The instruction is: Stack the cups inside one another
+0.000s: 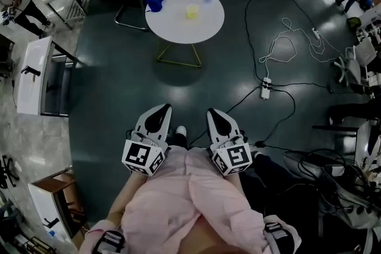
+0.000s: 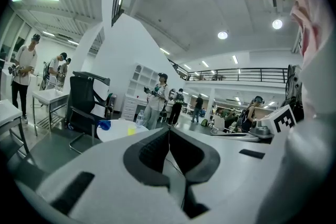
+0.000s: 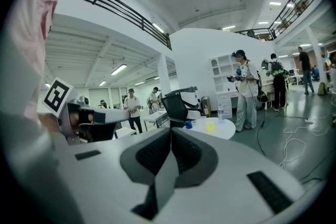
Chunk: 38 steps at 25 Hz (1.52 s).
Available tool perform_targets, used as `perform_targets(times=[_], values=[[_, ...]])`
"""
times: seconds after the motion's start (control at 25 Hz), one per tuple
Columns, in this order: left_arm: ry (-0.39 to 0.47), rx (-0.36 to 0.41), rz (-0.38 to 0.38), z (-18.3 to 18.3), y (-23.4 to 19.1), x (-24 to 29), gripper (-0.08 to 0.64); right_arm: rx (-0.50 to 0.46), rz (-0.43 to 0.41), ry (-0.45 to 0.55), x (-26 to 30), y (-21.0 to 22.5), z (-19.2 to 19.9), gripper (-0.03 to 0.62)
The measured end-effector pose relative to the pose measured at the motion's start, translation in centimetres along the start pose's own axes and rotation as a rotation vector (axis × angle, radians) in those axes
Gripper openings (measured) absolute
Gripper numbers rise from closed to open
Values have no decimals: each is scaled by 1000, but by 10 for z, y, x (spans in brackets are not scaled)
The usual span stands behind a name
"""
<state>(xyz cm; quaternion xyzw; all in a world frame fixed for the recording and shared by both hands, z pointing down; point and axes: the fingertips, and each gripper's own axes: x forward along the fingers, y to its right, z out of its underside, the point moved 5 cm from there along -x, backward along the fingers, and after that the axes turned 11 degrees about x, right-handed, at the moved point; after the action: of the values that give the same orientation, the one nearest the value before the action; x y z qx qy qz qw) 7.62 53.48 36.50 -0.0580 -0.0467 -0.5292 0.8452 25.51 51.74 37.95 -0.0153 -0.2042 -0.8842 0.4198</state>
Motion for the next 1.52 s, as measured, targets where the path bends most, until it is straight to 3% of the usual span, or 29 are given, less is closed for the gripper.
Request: perform_targets(times=[0.2,0.44,0.8,1.04,1.32,1.52], values=[[4,36,28,0,10,3,18,26,-24,19,1,2,2,31],[-11,21,27,6,15,-2,18,9,-86,-2,10,-8,2,32],[-20,12,27,9,-1,1,20,21,-75,-54,28,-11,7,32],[-24,-10,37,11,-38,13,20,14,-37,-60,58,-14,5,32],[-13,-14,47,-11,-107,41,18,15,11,-38,120,-25,-18,32],[-22,-4,96,-18,-141,57,20,28,32,-31,155,-36,-27,32]])
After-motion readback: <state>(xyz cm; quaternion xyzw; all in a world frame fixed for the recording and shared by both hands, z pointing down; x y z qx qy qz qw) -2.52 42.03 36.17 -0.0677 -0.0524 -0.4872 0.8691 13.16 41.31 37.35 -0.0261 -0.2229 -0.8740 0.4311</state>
